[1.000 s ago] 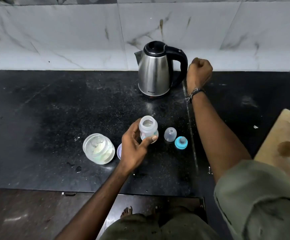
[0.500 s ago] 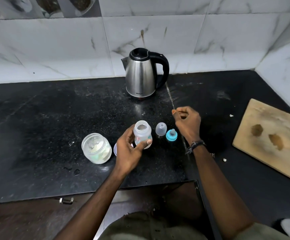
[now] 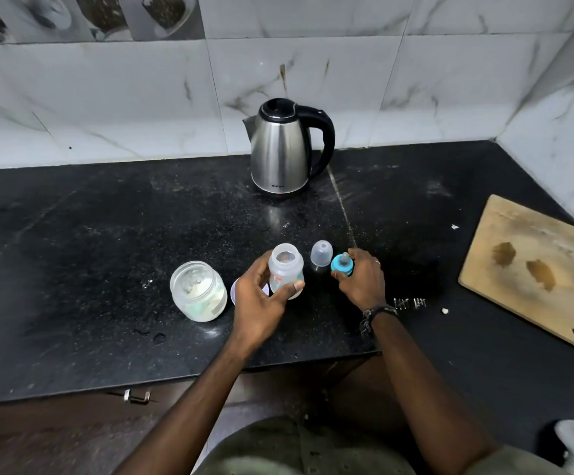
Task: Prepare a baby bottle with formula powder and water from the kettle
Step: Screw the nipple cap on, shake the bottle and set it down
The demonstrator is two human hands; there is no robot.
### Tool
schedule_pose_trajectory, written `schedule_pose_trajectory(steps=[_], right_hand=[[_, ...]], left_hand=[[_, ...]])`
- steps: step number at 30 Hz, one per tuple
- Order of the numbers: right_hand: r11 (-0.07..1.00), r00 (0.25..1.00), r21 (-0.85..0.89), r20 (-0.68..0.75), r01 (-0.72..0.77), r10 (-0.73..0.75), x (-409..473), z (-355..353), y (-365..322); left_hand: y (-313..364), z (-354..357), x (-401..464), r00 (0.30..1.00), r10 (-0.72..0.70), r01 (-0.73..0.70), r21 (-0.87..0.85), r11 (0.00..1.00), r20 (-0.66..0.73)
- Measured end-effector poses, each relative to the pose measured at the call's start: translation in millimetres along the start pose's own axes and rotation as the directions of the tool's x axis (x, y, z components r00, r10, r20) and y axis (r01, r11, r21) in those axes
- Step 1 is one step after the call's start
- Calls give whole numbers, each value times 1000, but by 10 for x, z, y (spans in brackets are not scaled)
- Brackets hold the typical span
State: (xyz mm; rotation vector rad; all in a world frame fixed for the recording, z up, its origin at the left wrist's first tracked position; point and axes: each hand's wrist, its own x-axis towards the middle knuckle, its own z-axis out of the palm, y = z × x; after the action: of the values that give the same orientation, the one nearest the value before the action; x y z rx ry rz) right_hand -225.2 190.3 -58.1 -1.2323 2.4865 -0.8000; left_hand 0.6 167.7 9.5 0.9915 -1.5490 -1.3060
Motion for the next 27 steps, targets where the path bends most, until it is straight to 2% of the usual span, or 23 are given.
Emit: schedule_pose_trajectory(steps=[7,13,16,20,23,27], right_hand=[[998,999,64,-52,12,-9,-39,-31,3],[955,995,287,-83,79,-57,-61,-341,-208],[869,995,487,-3,85,-96,-95,-632,-477],[716,961,675,35,181,-275,-347,-1040,-883],[689,910,675,61,265,-410,-524,-1162,-1063],[738,872,585,104,335,-478,-619,-1128,-1139]], left_hand=[[42,3,-20,1000,22,-22,4,1000,15],[59,-5,-19,999,44,-44,3,999,24],[49,-5,-19,998,45,-44,-7,999,34],[81,-10,-37,996,67,-67,-6,998,54],[117,-18,-61,994,67,-67,-4,998,88],[136,-50,-74,990,82,-83,5,997,119]])
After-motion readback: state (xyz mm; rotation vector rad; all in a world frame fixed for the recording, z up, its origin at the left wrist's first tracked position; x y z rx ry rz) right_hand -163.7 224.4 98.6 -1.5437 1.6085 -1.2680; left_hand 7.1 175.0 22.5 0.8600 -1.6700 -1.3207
